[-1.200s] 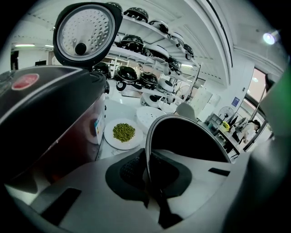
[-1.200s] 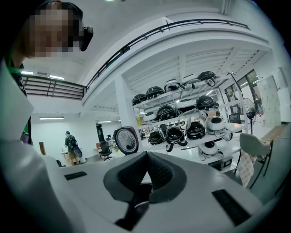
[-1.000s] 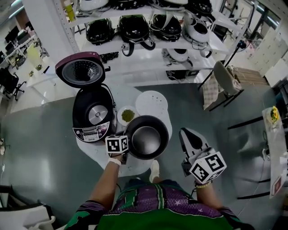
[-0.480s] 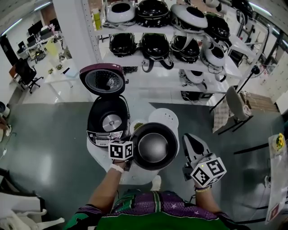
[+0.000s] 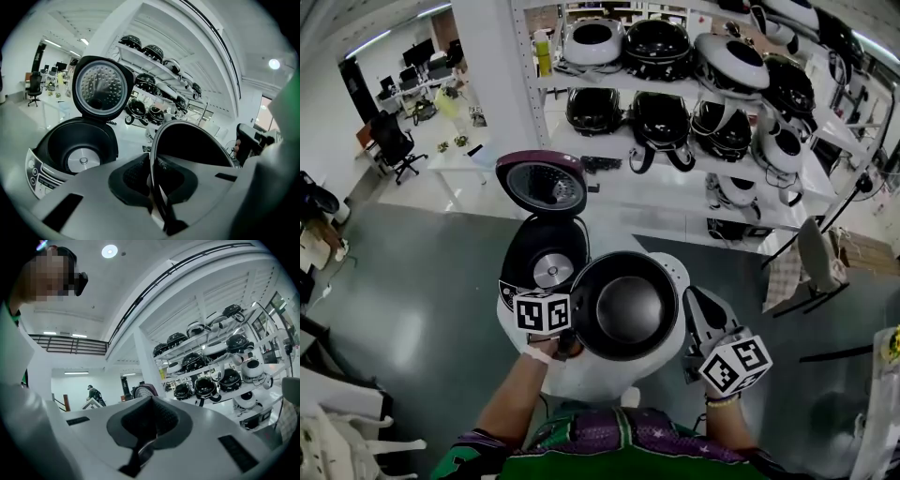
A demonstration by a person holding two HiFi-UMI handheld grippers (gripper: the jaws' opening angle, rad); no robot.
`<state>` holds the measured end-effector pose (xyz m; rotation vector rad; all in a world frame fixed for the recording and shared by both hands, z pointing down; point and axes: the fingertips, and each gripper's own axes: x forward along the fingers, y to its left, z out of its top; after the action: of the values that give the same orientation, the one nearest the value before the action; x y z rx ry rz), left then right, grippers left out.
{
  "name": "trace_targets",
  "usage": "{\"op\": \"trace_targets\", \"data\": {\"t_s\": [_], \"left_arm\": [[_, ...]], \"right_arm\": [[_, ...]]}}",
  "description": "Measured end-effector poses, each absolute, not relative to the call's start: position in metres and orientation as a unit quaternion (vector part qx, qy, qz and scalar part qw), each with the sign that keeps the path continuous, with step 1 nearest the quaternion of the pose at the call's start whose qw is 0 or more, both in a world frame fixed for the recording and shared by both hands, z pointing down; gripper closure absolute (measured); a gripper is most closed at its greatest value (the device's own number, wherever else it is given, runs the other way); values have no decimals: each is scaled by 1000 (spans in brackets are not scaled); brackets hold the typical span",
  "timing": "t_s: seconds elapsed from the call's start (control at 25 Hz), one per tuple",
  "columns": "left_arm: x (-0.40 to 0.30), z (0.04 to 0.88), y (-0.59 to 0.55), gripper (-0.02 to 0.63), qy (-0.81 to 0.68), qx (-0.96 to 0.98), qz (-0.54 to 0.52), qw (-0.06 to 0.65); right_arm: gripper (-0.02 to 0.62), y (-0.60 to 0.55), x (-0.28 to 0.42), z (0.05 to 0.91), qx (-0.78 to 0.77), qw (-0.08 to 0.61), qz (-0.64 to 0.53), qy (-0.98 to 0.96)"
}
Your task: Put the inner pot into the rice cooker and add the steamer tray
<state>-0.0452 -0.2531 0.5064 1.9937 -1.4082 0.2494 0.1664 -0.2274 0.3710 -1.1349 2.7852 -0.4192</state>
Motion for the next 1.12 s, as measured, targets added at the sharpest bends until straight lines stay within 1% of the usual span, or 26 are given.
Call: {"op": "trace_targets", "data": {"t_s": [0.24, 0.48, 1.12], "left_arm": [[-72, 481, -268, 567, -564, 750, 77, 336], [-109, 470, -277, 567, -560, 749, 48, 351], [-279, 456, -320, 566, -585, 735, 29, 342]], "right_arm": [[589, -253, 159, 373, -351, 52, -148, 923], [589, -259, 129, 376, -353, 40, -152, 922], [589, -236, 26, 366, -394, 21, -131, 910]]}}
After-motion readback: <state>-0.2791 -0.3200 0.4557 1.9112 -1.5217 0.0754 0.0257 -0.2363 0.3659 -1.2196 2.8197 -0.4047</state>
